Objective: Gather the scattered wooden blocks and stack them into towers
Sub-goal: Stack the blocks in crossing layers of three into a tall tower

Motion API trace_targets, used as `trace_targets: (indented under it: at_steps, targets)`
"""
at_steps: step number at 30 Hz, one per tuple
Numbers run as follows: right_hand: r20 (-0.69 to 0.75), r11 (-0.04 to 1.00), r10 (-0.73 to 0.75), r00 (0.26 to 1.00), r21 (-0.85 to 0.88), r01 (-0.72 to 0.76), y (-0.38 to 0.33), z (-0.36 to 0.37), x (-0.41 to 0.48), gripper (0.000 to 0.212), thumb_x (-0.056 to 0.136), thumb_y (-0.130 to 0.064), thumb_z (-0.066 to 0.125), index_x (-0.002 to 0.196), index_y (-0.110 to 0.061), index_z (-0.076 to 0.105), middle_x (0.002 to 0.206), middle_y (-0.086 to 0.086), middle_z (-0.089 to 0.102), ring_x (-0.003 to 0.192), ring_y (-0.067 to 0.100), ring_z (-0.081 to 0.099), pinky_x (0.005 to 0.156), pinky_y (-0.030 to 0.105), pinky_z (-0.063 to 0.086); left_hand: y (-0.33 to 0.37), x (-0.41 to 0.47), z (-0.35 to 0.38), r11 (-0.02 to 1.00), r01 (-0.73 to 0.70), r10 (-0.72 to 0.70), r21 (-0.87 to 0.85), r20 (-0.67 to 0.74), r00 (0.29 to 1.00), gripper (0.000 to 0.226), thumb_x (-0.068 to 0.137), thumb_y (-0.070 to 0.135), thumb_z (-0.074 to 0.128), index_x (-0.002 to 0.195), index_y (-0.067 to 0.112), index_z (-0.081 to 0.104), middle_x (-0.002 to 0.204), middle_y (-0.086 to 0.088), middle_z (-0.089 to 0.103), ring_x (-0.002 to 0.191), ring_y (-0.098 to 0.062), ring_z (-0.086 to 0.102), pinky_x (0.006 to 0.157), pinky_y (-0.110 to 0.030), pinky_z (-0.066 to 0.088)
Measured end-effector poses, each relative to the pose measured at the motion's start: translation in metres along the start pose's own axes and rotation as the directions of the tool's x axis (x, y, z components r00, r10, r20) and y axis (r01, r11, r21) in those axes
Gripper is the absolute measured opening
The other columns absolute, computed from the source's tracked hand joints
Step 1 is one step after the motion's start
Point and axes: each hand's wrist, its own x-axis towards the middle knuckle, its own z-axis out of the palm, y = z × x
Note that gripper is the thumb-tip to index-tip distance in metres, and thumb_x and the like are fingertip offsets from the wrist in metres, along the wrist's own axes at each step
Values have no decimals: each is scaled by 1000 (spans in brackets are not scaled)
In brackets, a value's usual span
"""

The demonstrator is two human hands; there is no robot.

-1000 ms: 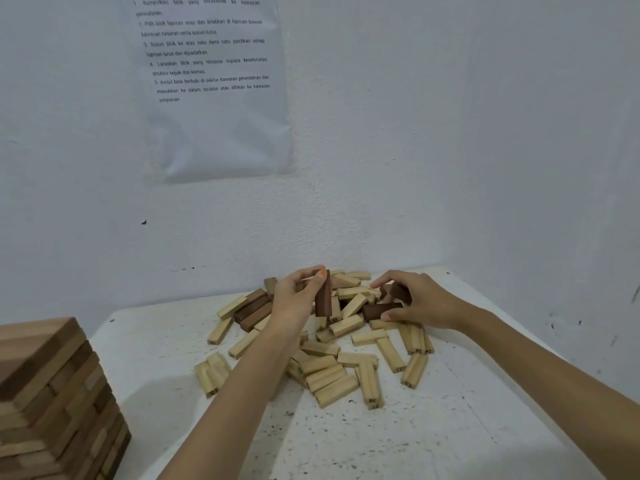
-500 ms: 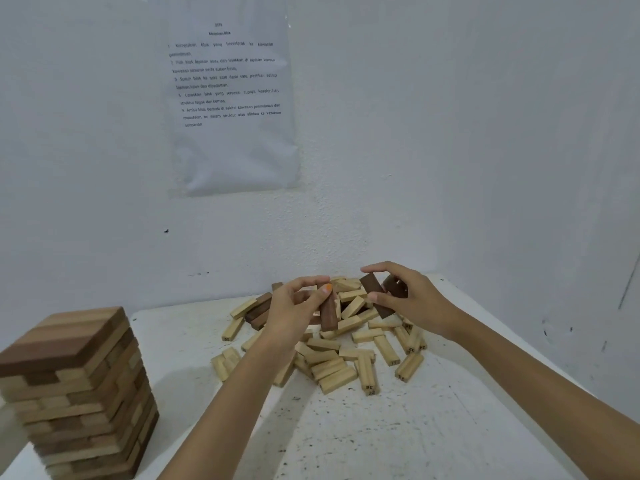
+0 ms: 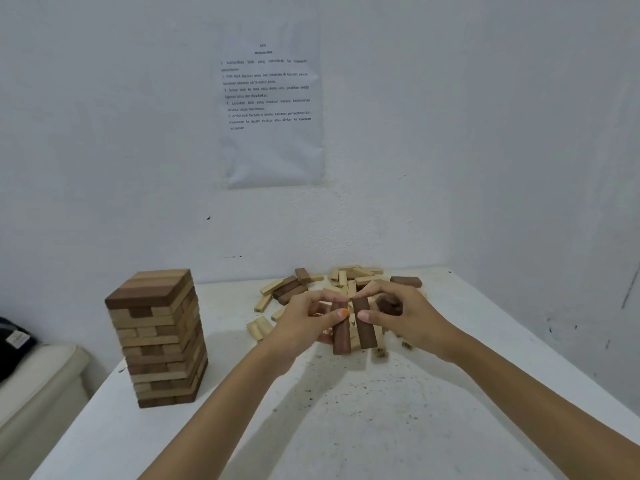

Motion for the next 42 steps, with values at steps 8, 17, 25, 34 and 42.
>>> trace_targets:
  at_steps: [8, 17, 25, 34, 42]
  targets:
    - [40, 995, 98, 994, -10, -98, -2, 40, -25, 16, 89, -17, 69, 104, -15, 70, 46, -15, 40, 47, 1, 40, 55, 16, 37, -22, -39, -7, 997, 68, -68, 28, -13, 998, 17, 89, 9, 65, 105, 14, 68, 99, -23, 62, 93, -26, 67, 77, -41, 59]
    - [55, 967, 243, 969, 59, -246, -5, 76, -35, 12, 90, -10, 67, 100, -4, 68, 65, -11, 51, 43, -9, 50, 45, 9, 35, -37, -63, -21, 992, 121, -119, 28, -60, 991, 18, 88, 12, 66, 106, 12, 68, 110, -26, 65, 91, -19, 67, 85, -40, 55]
    - [53, 970, 227, 972, -103, -221, -4, 82, -40, 10, 92, -21, 65, 99, -21, 70, 102, -5, 65, 100, 11, 60, 93, 37, 52, -46, -66, -19, 984, 86, -72, 156, -89, 993, 15, 90, 17, 65, 105, 15, 68, 93, -6, 67, 79, -7, 61, 72, -15, 50]
    - [16, 938, 318, 948, -149, -312, -5, 85, -40, 26, 97, -32, 53, 118, -17, 61, 115, -6, 57, 104, 9, 52, 83, 23, 37, -53, -65, -17, 932, 120, -79, 341, -134, 988, 18, 93, 21, 61, 106, 12, 68, 98, -2, 68, 88, -9, 61, 71, -11, 44]
    - [-48, 850, 507, 860, 191, -491, -4, 65, -38, 29, 97, -12, 46, 98, -19, 73, 118, -1, 64, 113, 16, 56, 104, 37, 43, -33, -72, -36, 919, 143, -142, 367, -29, 989, 27, 90, 33, 63, 115, 24, 62, 103, 10, 59, 91, 0, 54, 72, -13, 42]
